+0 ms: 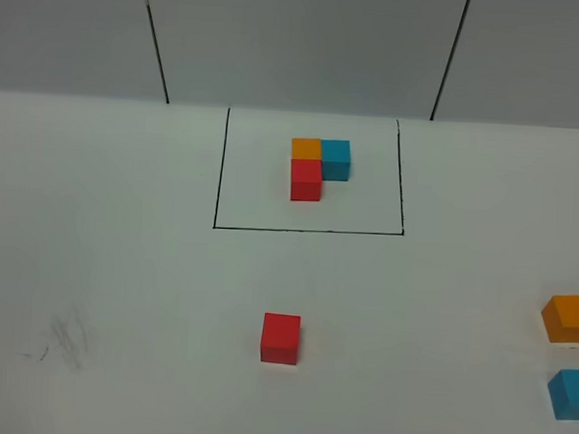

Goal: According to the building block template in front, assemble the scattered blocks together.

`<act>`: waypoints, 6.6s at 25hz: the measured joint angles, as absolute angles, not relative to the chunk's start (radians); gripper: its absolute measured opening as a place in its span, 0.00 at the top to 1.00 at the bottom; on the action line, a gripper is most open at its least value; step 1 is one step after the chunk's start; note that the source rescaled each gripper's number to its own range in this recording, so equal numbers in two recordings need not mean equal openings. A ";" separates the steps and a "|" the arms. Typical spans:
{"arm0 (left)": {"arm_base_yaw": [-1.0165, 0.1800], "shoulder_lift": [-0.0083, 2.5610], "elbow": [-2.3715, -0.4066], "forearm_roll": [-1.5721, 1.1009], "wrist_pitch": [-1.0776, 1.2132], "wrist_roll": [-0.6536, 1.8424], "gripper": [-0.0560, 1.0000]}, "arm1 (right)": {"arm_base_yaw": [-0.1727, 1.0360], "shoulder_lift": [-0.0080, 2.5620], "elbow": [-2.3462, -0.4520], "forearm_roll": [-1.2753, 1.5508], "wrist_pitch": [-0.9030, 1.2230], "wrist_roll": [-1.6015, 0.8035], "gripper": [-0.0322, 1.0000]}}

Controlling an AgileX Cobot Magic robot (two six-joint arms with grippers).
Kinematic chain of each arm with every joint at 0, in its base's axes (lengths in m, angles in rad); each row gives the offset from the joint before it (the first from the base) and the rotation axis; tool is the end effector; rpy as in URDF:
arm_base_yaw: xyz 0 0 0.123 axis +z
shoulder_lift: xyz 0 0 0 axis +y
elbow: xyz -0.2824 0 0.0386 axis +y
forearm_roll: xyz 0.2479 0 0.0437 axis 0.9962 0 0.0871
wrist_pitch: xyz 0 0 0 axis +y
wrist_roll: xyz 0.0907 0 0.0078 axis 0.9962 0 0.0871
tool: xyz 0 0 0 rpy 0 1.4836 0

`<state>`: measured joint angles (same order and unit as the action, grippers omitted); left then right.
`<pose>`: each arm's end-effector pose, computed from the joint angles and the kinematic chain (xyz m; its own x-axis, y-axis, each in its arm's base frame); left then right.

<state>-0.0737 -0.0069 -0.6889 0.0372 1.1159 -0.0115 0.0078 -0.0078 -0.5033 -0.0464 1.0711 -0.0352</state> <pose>-0.0341 0.0056 0.3223 -0.3254 0.0289 -0.9451 0.0437 0.9989 0.0155 -0.0069 -0.0038 0.2773 -0.4559 -0.0609 -0.8880 0.0023 0.9976 -0.0696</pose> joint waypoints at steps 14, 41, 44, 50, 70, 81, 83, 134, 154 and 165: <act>-0.074 -0.009 -0.506 0.038 1.070 -0.053 0.34 | 0.008 -0.008 -0.503 -0.046 1.071 -0.035 0.27; -0.074 -0.009 -0.506 0.038 1.067 -0.053 0.34 | 0.008 -0.008 -0.503 -0.046 1.071 -0.035 0.27; -0.074 -0.009 -0.506 0.038 1.067 -0.053 0.34 | 0.008 -0.008 -0.503 -0.049 1.071 -0.035 0.27; -0.074 -0.009 -0.506 0.038 1.067 -0.052 0.34 | 0.008 -0.008 -0.503 -0.058 1.071 -0.030 0.27; -0.074 -0.009 -0.506 0.038 1.067 -0.053 0.34 | 0.008 0.721 -0.639 -0.081 0.708 0.033 0.27; -0.074 -0.009 -0.506 0.038 1.067 -0.053 0.34 | 0.008 1.334 -0.994 -0.066 0.838 -0.028 0.27; -0.074 -0.009 -0.506 0.038 1.067 -0.053 0.34 | 0.008 1.414 -1.071 -0.056 0.895 -0.029 0.27; -0.074 -0.009 -0.506 0.038 1.067 -0.055 0.34 | 0.002 1.922 -1.067 -0.028 0.643 -0.013 0.96; -0.074 -0.009 -0.506 0.038 1.067 -0.055 0.34 | 0.519 1.748 -1.276 -0.119 0.836 0.448 0.96; -0.074 -0.009 -0.506 0.038 1.067 -0.055 0.34 | 0.727 2.013 -1.594 -0.178 0.982 0.760 0.96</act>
<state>-0.0737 -0.0088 -0.5063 0.0384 1.0667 -0.0545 0.7272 2.0132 -1.5939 -0.1784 0.9815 0.7598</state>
